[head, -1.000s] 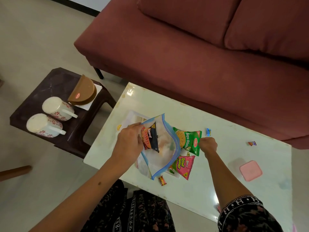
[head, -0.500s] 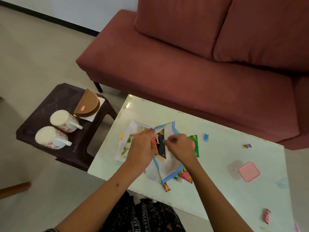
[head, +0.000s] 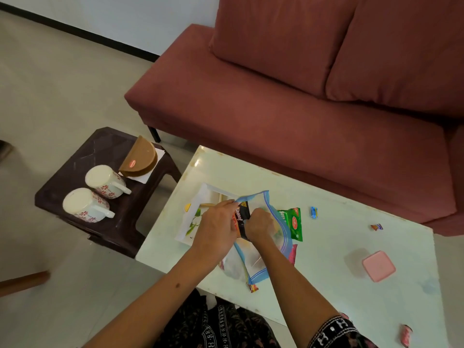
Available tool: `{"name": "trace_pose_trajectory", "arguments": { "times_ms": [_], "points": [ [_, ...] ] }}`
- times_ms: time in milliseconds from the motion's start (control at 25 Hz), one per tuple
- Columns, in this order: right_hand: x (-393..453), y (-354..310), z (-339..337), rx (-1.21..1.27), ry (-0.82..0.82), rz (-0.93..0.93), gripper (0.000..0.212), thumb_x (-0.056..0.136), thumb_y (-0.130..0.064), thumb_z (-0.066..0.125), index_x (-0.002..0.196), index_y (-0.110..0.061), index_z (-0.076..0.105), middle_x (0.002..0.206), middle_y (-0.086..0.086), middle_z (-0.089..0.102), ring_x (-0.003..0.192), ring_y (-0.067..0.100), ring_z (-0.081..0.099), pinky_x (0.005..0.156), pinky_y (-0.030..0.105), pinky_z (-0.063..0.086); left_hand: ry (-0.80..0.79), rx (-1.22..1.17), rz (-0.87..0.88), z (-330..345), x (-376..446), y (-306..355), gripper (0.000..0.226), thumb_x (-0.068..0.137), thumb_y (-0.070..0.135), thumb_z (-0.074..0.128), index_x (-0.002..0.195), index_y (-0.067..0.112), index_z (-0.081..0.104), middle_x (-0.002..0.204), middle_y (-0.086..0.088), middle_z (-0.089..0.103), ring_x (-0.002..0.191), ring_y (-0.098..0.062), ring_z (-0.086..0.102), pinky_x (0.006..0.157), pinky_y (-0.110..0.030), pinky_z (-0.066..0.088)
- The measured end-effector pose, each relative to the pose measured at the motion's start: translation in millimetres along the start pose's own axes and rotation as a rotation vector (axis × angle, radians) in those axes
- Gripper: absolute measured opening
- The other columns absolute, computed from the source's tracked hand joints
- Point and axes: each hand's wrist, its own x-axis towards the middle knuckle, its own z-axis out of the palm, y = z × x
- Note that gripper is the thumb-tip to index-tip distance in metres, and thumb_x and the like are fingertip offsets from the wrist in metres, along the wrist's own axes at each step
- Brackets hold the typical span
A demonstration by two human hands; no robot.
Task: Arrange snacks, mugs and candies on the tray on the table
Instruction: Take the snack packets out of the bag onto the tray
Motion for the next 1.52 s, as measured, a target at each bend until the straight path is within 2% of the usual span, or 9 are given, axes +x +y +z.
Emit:
{"name": "trace_pose_trajectory", "arguments": {
  "times_ms": [200, 360, 480, 560, 600, 760, 1000, 1120, 1520],
  "points": [
    [-24.2, -7.3, -33.0, -0.028, 0.054, -0.130, 0.022, 0.086, -0.015, 0.054, 0.101, 0.000, 0.062, 0.105, 0.020, 0.066, 0.098, 0.036, 0.062, 0.069, 0.033, 0.046, -0.063, 0.072, -0.008, 8.7, 3.6, -6.3, 0.042, 0.083, 0.011, 0.061, 0.125, 0.010, 0.054, 0.123, -0.010, 0.061, 0.111, -0.022, 0.058, 0.098, -0.026, 0.042],
    [-46.6, 3.1, -112.4, 0.035, 0.097, -0.221, 0.021, 0.084, -0.025, 0.062, 0.090, -0.005, 0.067, 0.091, 0.017, 0.068, 0.088, 0.033, 0.062, 0.065, 0.026, 0.037, -0.064, 0.134, -0.002, 10.1, 18.8, -15.5, 0.037, 0.084, 0.013, 0.061, 0.121, 0.011, 0.057, 0.120, -0.008, 0.064, 0.105, -0.022, 0.062, 0.094, -0.029, 0.048],
    [-55.7, 20.5, -181.1, 0.214, 0.117, -0.298, 0.018, 0.080, -0.024, 0.069, 0.073, -0.008, 0.067, 0.061, 0.005, 0.061, 0.059, 0.017, 0.053, 0.051, 0.023, 0.037, -0.015, 0.161, -0.057, 5.2, 27.2, -23.6, 0.040, 0.080, 0.008, 0.064, 0.119, 0.007, 0.057, 0.118, -0.011, 0.065, 0.104, -0.025, 0.062, 0.093, -0.033, 0.049],
    [-57.7, 31.9, -205.9, 0.402, 0.203, -0.313, 0.003, 0.079, -0.019, 0.070, 0.080, -0.018, 0.068, 0.057, -0.006, 0.061, 0.052, 0.006, 0.052, 0.049, 0.019, 0.040, 0.039, 0.157, -0.103, -1.5, 31.4, -29.7, 0.037, 0.079, 0.002, 0.063, 0.116, 0.003, 0.059, 0.113, -0.015, 0.066, 0.101, -0.029, 0.063, 0.091, -0.036, 0.050],
    [-55.6, 36.1, -208.5, 0.465, 0.278, -0.305, 0.010, 0.079, -0.017, 0.070, 0.086, -0.022, 0.065, 0.059, -0.009, 0.063, 0.054, 0.004, 0.054, 0.052, 0.021, 0.042, 0.060, 0.156, -0.131, -5.6, 33.6, -33.0, 0.037, 0.078, 0.000, 0.063, 0.115, 0.003, 0.060, 0.111, -0.015, 0.067, 0.101, -0.030, 0.063, 0.089, -0.037, 0.051],
    [-23.1, 45.6, -168.3, 0.460, 0.437, -0.232, 0.026, 0.079, -0.005, 0.067, 0.095, -0.019, 0.051, 0.061, -0.007, 0.060, 0.062, 0.015, 0.059, 0.060, 0.027, 0.041, 0.086, 0.152, -0.215, -17.0, 40.0, -43.8, 0.040, 0.080, 0.001, 0.061, 0.119, 0.002, 0.057, 0.116, -0.017, 0.065, 0.104, -0.032, 0.062, 0.089, -0.041, 0.051],
    [58.6, 69.8, -52.9, 0.251, 0.123, -0.091, 0.032, 0.078, 0.007, 0.049, 0.092, -0.003, 0.075, 0.103, 0.015, 0.073, 0.097, 0.030, 0.064, 0.083, 0.026, 0.047, 0.086, 0.138, -0.228, -18.8, 42.1, -48.4, 0.041, 0.081, -0.002, 0.058, 0.122, 0.001, 0.055, 0.123, -0.018, 0.061, 0.109, -0.032, 0.060, 0.097, -0.041, 0.047],
    [80.7, 93.1, -9.2, 0.209, -0.020, -0.020, 0.031, 0.083, 0.006, 0.050, 0.101, -0.003, 0.073, 0.110, 0.013, 0.071, 0.100, 0.026, 0.064, 0.078, 0.018, 0.040, 0.072, 0.119, -0.241, -16.6, 40.3, -51.6, 0.041, 0.080, -0.004, 0.056, 0.121, 0.001, 0.056, 0.124, -0.016, 0.062, 0.107, -0.032, 0.061, 0.097, -0.040, 0.046],
    [96.5, 115.6, 17.2, 0.146, 0.004, 0.173, 0.027, 0.085, -0.003, 0.052, 0.102, -0.004, 0.072, 0.111, 0.016, 0.069, 0.103, 0.034, 0.060, 0.083, 0.032, 0.048, 0.003, 0.088, -0.242, -12.7, 33.0, -56.6, 0.040, 0.083, -0.001, 0.054, 0.122, 0.007, 0.057, 0.127, -0.008, 0.061, 0.100, -0.028, 0.064, 0.097, -0.033, 0.045]
  ]
}}
